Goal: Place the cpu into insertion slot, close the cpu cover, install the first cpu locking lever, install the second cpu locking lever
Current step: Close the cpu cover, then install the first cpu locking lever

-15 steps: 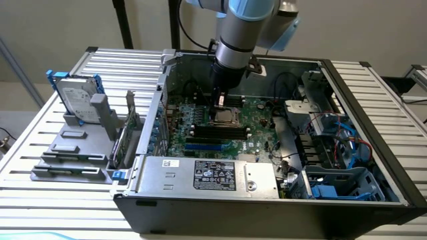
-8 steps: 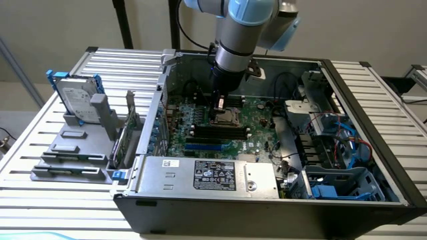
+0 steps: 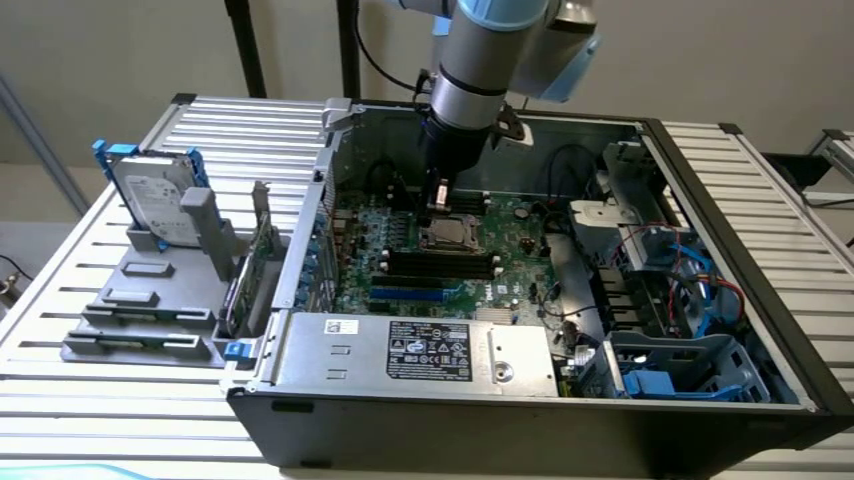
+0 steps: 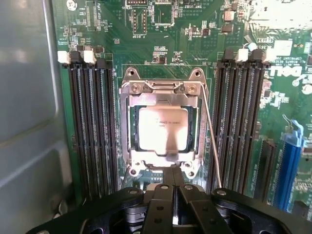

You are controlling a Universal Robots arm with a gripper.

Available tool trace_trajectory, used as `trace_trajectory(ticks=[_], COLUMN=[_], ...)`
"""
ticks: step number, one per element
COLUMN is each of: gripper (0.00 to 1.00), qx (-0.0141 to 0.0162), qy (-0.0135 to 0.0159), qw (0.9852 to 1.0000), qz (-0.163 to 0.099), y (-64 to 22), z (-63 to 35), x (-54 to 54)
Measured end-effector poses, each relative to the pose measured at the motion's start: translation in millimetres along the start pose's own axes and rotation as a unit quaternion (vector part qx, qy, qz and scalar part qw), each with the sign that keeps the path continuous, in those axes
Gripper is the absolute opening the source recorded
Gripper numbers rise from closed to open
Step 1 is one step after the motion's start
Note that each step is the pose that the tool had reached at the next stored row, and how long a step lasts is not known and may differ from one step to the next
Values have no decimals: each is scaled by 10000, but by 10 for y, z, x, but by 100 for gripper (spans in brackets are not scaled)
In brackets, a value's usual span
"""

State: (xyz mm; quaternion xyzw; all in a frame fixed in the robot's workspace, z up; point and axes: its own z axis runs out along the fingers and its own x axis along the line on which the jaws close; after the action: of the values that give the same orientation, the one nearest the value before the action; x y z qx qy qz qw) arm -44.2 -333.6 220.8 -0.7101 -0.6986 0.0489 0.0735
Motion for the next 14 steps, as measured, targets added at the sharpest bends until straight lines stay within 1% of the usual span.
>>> trace_trajectory(ticks=[2, 5, 6, 14], gripper=[11, 11, 11, 11], qx=[0, 0, 1, 0], qy=[0, 0, 0, 0], qw=[10000, 10000, 10000, 10000], qz=[0, 0, 0, 0], y=[-67, -190, -216, -222], z=[-32, -52, -54, -55], x=[-5, -19, -22, -22])
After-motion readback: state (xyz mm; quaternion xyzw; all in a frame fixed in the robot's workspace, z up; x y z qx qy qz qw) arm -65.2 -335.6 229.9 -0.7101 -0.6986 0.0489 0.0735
